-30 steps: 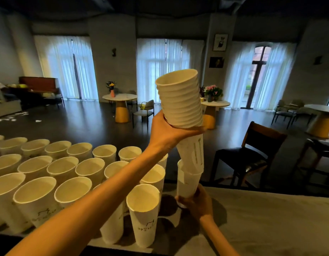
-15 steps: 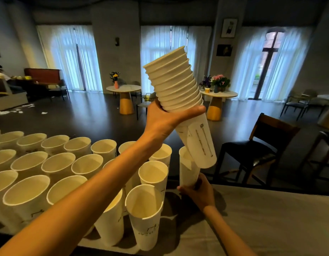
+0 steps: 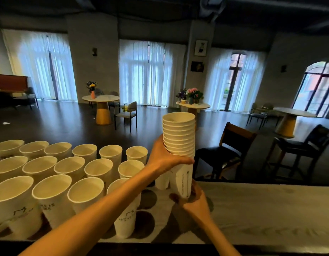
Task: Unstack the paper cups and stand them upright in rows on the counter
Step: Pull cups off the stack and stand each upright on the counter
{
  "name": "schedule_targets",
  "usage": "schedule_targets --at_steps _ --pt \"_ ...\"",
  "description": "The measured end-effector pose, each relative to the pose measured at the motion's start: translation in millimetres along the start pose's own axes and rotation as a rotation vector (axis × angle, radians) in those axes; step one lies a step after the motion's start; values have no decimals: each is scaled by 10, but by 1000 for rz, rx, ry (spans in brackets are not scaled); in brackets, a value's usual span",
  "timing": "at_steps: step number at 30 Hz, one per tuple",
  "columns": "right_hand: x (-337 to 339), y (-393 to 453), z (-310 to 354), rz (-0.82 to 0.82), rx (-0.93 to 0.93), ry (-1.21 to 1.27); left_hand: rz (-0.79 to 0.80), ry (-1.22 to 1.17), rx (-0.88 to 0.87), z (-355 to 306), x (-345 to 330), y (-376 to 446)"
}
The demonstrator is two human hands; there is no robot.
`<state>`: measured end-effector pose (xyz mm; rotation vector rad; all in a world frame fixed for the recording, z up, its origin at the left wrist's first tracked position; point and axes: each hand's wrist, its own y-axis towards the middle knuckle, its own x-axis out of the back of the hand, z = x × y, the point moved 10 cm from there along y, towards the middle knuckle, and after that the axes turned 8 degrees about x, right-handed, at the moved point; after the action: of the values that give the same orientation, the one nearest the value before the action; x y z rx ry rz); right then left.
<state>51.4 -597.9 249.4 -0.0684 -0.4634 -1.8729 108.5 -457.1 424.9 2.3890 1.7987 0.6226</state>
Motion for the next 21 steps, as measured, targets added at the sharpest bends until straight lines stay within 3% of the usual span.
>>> schedule_targets --at_steps 3,6,9,16,21 --pt "98 -63 87 -149 -28 -84 -18 -25 -6 -13 9 -133" --pt "37 -42 259 -128 98 -263 -68 -14 -22 -67 145 -214" --pt "-16 -22 397 -116 152 -271 -152 -48 -31 -134 337 -239" --pt "-444 -121 -226 -64 -202 -82 -349 -250 -90 -517 1201 -136" --pt "-671 23 -461 -19 -201 -167 -477 -328 -67 -253 1719 -68"
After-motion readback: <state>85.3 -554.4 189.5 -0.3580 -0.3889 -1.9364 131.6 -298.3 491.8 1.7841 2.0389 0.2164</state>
